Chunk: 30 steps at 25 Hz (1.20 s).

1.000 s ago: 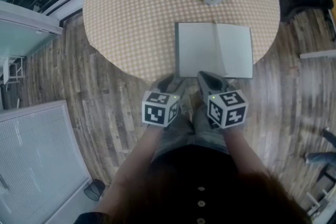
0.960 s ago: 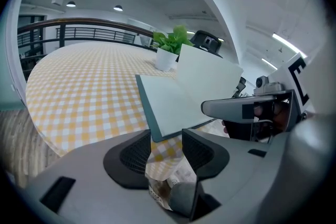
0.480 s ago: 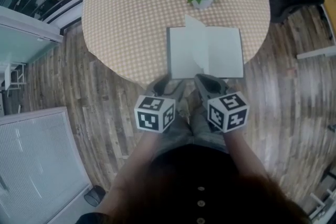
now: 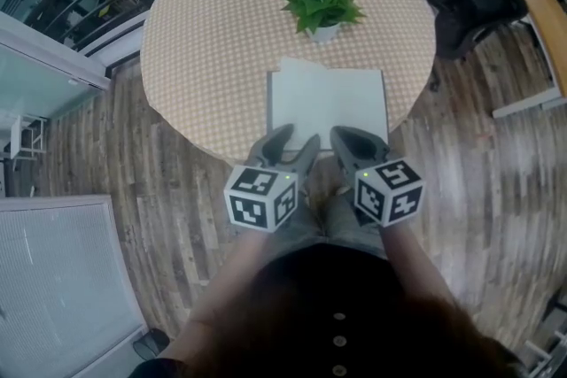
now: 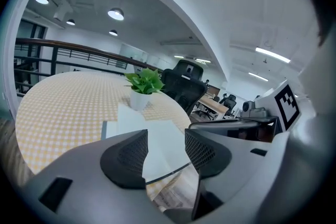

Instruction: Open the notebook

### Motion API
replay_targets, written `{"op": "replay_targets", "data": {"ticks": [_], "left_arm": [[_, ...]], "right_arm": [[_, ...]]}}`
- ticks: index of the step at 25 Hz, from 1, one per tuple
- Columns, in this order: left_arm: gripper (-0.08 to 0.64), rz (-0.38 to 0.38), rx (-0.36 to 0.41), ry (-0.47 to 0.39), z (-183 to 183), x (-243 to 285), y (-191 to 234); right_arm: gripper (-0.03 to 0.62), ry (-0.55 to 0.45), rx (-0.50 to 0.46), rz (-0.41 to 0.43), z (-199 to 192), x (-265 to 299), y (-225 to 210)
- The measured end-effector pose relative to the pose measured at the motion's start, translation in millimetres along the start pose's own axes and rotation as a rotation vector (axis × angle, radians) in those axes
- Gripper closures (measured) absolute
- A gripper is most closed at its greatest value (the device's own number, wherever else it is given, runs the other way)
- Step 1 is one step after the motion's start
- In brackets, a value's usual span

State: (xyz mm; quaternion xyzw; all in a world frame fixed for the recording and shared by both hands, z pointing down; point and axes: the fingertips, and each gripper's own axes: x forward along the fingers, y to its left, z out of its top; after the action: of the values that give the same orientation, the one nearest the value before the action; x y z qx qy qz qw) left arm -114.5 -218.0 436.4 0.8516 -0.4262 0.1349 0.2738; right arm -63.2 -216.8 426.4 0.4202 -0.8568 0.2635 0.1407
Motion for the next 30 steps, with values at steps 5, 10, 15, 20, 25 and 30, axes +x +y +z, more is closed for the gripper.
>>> {"op": "replay_targets", "data": {"ticks": [5,10,15,20,25,30], "left_arm": [[0.345,-0.056,0.037,-0.064,25.0,8.3,-22.9],[0.356,-0.042,0.061,-0.159,54.0,16.0,-37.7],[0.448,-0.038,0.057,-0.220,73.3,21.6,-49.1],[0.537,-0.079,0.070,-0.253,83.8,24.8,-62.2],[0.549,-0.108,0.084,-0.211,77.1,35.9,-71.1],[0.549,-0.112,0.077,-0.172,72.0,45.4,-70.2]], "right_arm": [[0.581,-0.057,-0.020,0.018,24.2,-16.9,-11.4],[0.581,-0.085,-0.054,0.022,46.6,-32.3,-29.5],[0.581,-0.092,-0.076,0.039,61.2,-45.8,-39.3],[0.581,-0.119,-0.078,0.026,71.2,-55.0,-50.5],[0.581,-0.150,-0.055,0.037,73.5,-57.3,-54.6],[0.581,-0.145,-0.052,0.038,67.1,-59.0,-63.4]]}}
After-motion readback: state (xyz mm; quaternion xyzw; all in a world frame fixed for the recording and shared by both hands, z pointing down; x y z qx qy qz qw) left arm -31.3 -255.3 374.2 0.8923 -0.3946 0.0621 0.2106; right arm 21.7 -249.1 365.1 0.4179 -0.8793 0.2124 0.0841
